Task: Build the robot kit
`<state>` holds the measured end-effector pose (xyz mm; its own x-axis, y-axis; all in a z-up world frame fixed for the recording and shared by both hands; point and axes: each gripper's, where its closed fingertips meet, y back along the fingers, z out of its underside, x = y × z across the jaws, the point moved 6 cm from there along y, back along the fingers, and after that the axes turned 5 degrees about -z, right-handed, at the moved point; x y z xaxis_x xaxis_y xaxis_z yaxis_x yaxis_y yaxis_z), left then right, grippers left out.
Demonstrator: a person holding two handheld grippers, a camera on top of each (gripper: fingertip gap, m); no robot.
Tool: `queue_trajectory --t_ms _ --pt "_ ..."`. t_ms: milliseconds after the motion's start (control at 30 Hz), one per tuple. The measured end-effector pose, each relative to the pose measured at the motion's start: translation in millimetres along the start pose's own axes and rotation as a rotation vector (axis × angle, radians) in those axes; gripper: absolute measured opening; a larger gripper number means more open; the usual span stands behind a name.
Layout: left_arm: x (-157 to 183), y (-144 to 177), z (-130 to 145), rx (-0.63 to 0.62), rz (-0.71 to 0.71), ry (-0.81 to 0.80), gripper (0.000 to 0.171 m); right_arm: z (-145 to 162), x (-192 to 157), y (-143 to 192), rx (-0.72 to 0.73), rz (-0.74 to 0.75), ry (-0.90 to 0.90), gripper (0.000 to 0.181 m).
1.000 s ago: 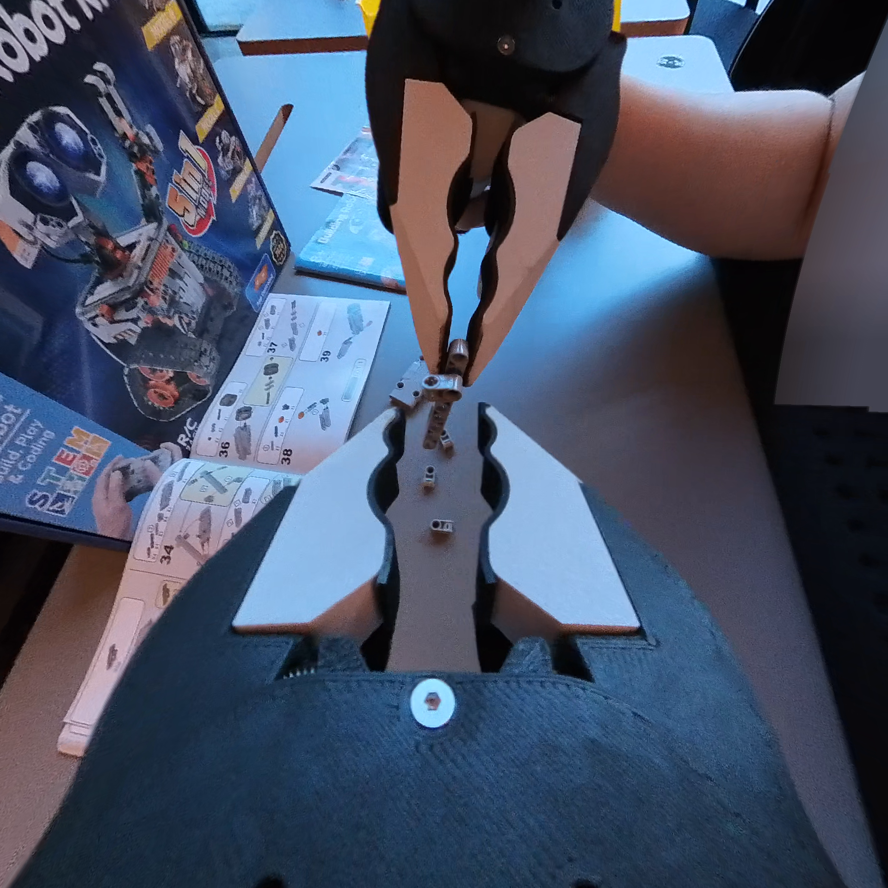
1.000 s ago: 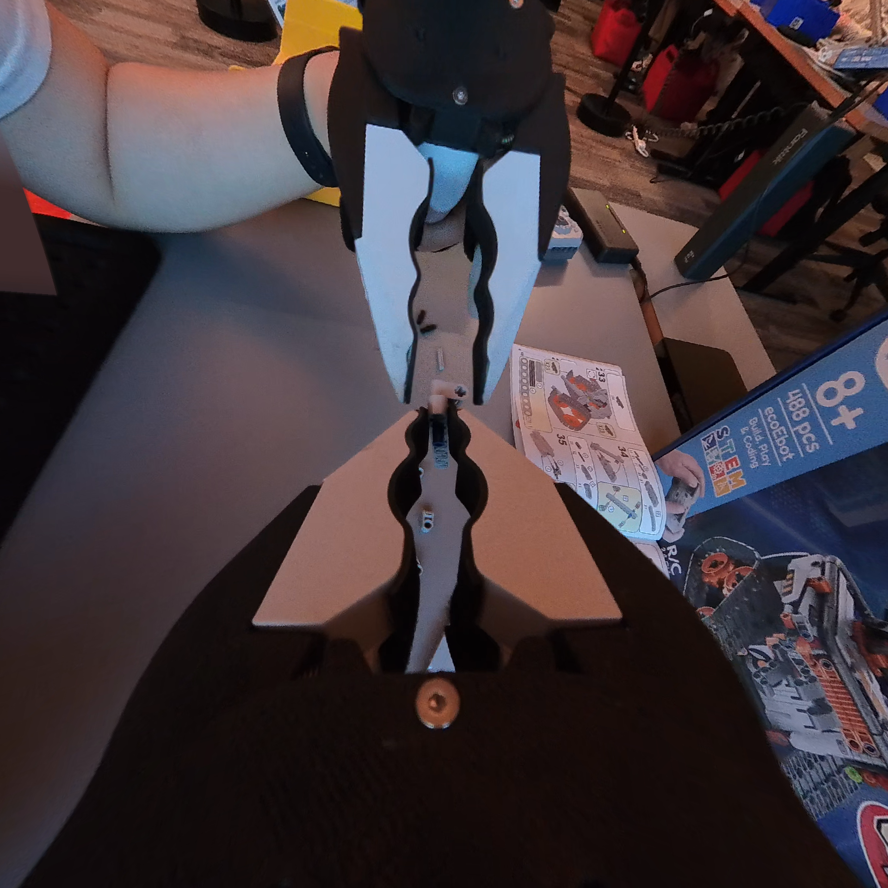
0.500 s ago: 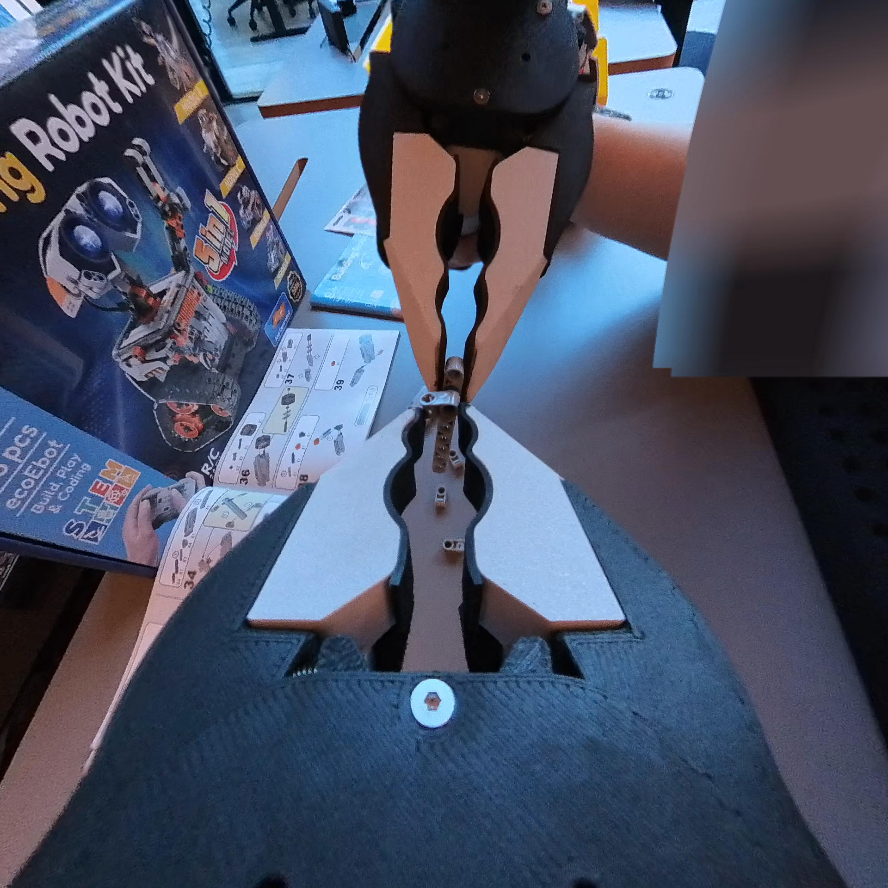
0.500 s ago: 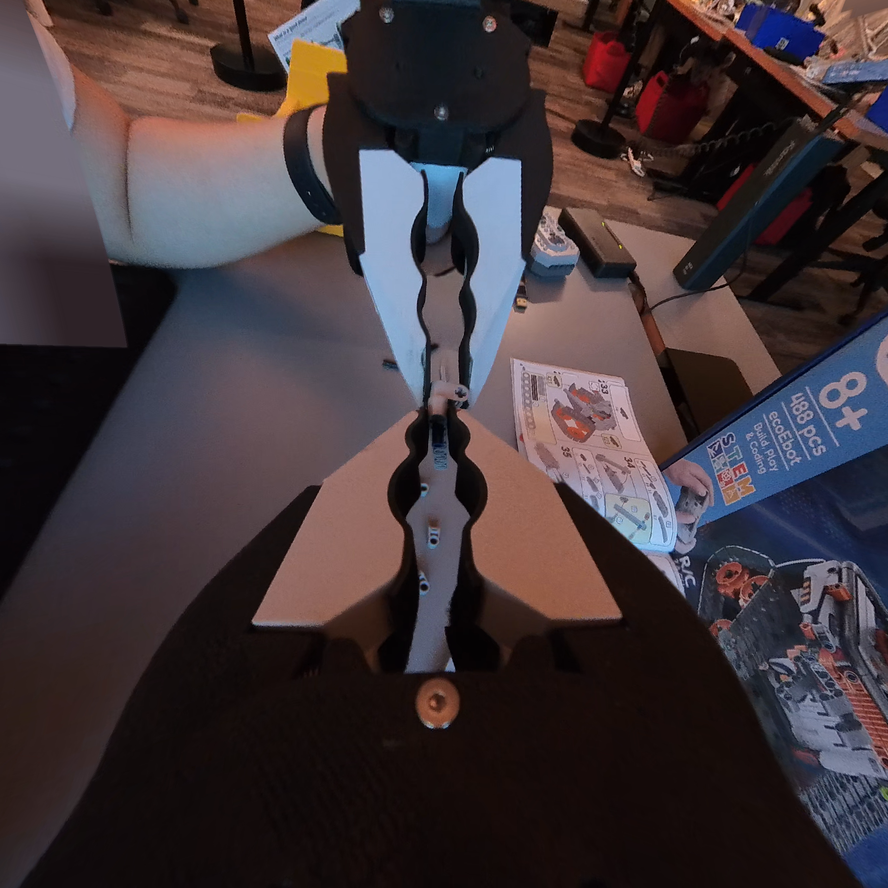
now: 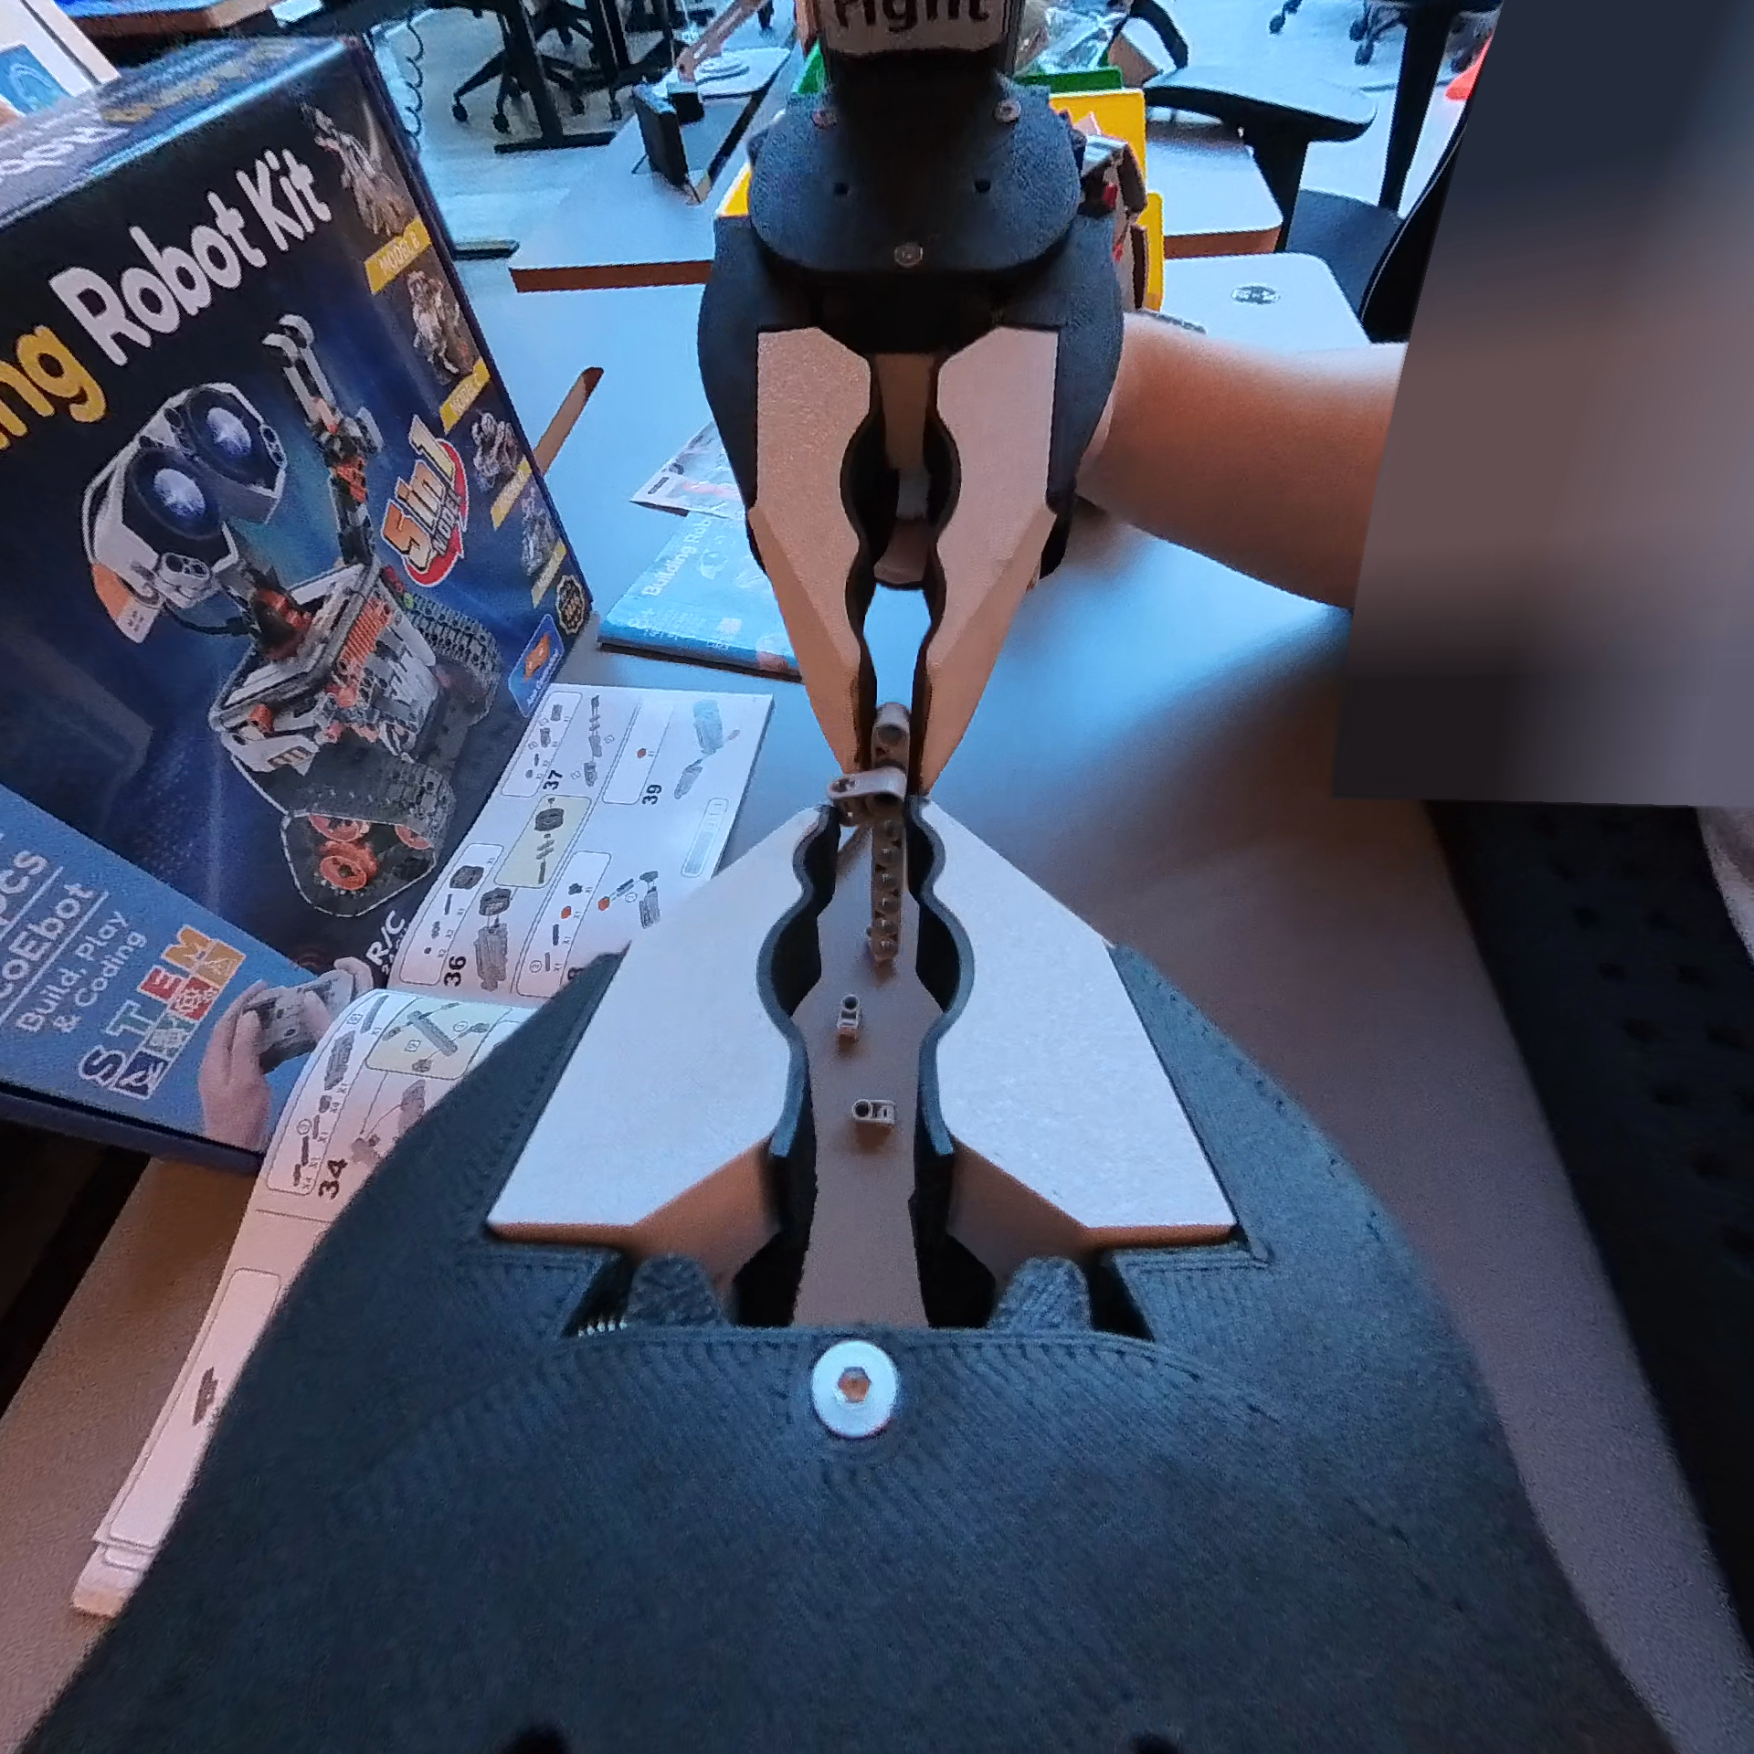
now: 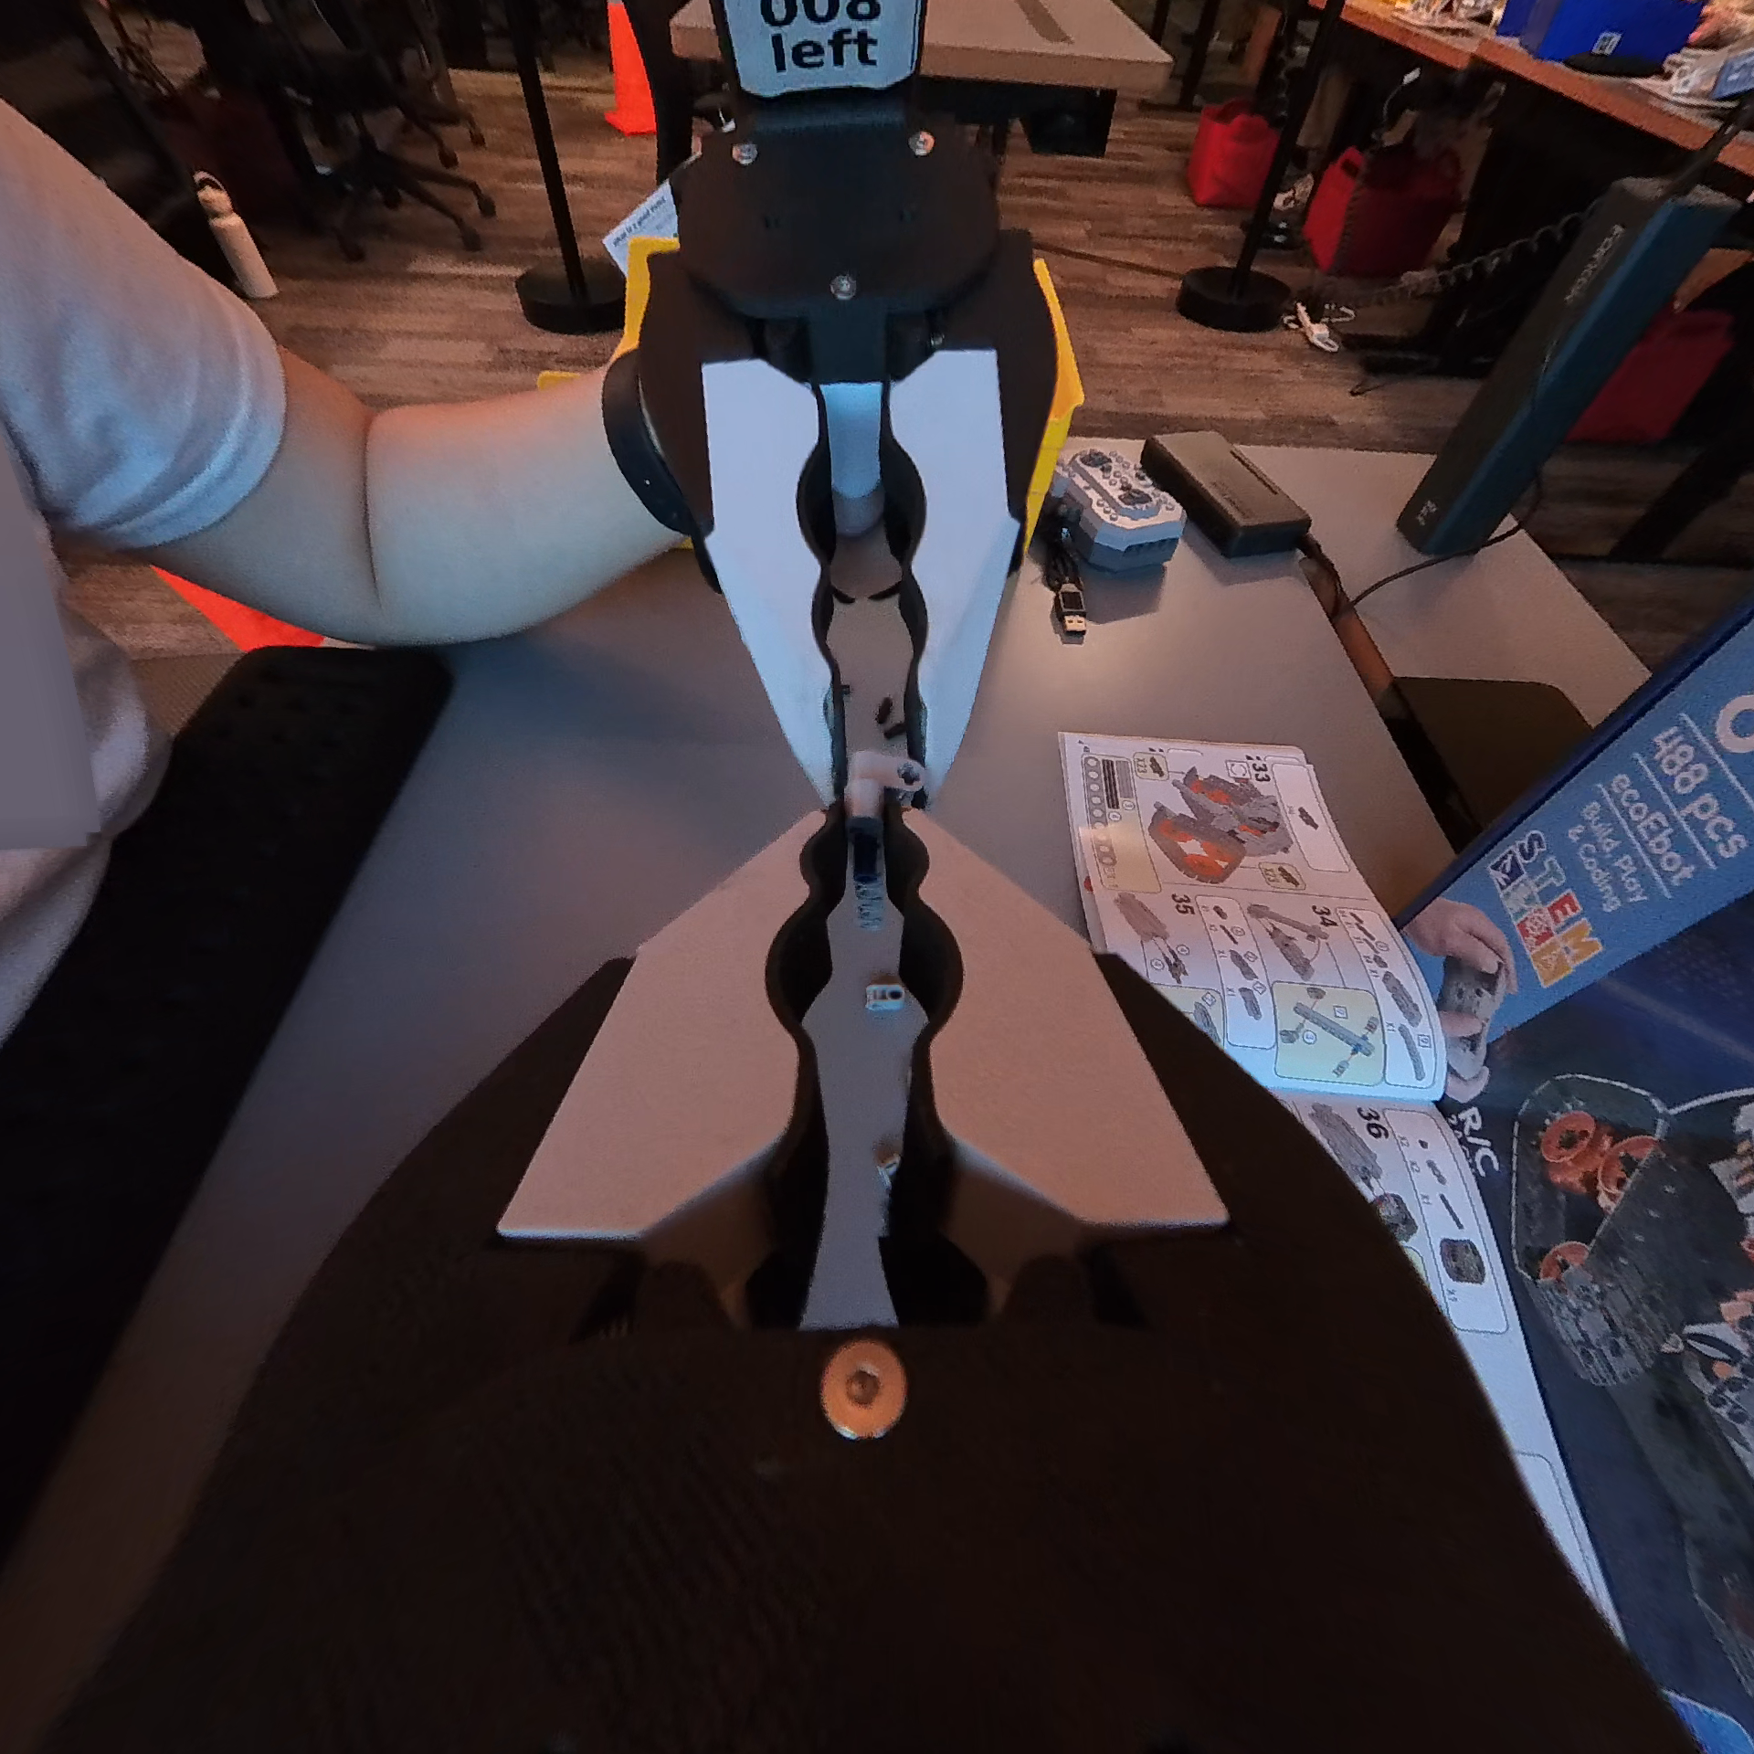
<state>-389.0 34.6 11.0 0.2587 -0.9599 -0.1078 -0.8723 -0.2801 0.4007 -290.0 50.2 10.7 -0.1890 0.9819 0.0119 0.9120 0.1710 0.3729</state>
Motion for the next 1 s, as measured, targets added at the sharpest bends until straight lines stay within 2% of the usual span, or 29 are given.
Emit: queue_trajectory --t_ms 133,233,433,633,867,1000 --pt "1 1 0 0.0 0.032 0.037 0.016 0 -1 -1 -0.015 0.005 0.024 0.007" --pt "-2 0 0 0.007 0.02 0.042 0.012 1 0 -2 -0.025 0.018 0.027 0.007" --pt "4 -5 5 -0.051 -0.027 -0.095 0.012 9 0 -4 -0.071 -0.028 -0.041 0.007" --pt "7 -4 4 -0.038 -0.024 -0.13 0.012 9 -1 -3 -0.033 -0.085 -0.102 0.007" --pt "3 -4 7 -0.054 0.047 0.039 0.013 11 -1 -6 -0.049 -0.077 -0.088 0.007" --pt "3 -2 5 -0.031 0.064 0.053 0.017 8 -1 -4 -0.031 -0.074 -0.084 0.007"
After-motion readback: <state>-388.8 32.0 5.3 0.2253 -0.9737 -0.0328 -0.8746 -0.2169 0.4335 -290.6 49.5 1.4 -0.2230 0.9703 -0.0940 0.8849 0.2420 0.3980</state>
